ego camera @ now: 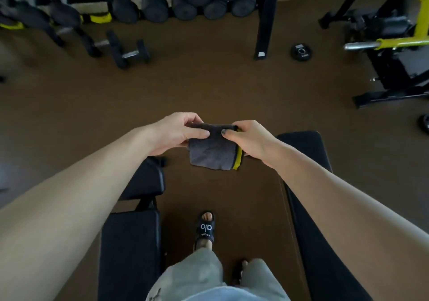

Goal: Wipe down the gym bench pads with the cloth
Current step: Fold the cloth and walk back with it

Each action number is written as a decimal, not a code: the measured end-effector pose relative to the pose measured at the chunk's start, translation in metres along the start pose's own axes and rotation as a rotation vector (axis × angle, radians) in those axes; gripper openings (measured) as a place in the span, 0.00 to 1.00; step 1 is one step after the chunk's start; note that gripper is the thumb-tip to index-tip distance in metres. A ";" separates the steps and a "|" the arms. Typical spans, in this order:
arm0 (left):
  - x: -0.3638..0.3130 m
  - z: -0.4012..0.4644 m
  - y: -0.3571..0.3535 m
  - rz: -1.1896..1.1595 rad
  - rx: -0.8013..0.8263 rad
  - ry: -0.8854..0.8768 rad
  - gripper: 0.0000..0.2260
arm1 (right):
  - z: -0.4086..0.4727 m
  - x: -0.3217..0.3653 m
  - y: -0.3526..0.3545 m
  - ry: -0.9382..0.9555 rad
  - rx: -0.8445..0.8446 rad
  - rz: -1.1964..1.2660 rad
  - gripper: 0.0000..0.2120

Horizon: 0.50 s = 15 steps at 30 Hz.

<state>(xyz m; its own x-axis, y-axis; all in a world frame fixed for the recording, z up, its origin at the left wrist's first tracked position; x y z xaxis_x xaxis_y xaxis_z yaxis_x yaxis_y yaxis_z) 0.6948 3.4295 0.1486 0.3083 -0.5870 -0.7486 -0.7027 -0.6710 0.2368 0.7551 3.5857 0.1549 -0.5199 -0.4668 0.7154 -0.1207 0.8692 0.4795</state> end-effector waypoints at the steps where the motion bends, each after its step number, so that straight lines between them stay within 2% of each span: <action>1: -0.001 0.003 0.012 -0.003 -0.011 0.003 0.07 | 0.009 0.012 0.000 0.027 0.010 -0.034 0.12; 5: -0.011 0.019 0.042 0.011 -0.093 0.012 0.08 | 0.047 0.042 0.007 0.119 0.049 -0.140 0.14; 9: -0.026 0.041 0.063 0.051 -0.184 0.020 0.06 | 0.091 0.055 0.017 0.155 0.126 -0.204 0.15; 15: -0.055 0.061 0.098 0.072 -0.388 0.022 0.05 | 0.150 0.101 0.032 0.274 0.251 -0.296 0.19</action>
<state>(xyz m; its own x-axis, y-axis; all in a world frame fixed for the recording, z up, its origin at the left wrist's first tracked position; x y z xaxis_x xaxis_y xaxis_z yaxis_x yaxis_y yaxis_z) 0.5702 3.4236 0.1749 0.2835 -0.6455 -0.7092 -0.4299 -0.7466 0.5077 0.5724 3.5907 0.1661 -0.1939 -0.6969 0.6905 -0.4483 0.6890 0.5695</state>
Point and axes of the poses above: each hand's wrist, its own z-axis towards the middle knuckle, its own y-axis out of the back of the hand, x = y × z, the point moved 10 cm from there along z, towards the middle knuckle, and after that the axes turned 6 degrees about -x, right-handed, at the moved point
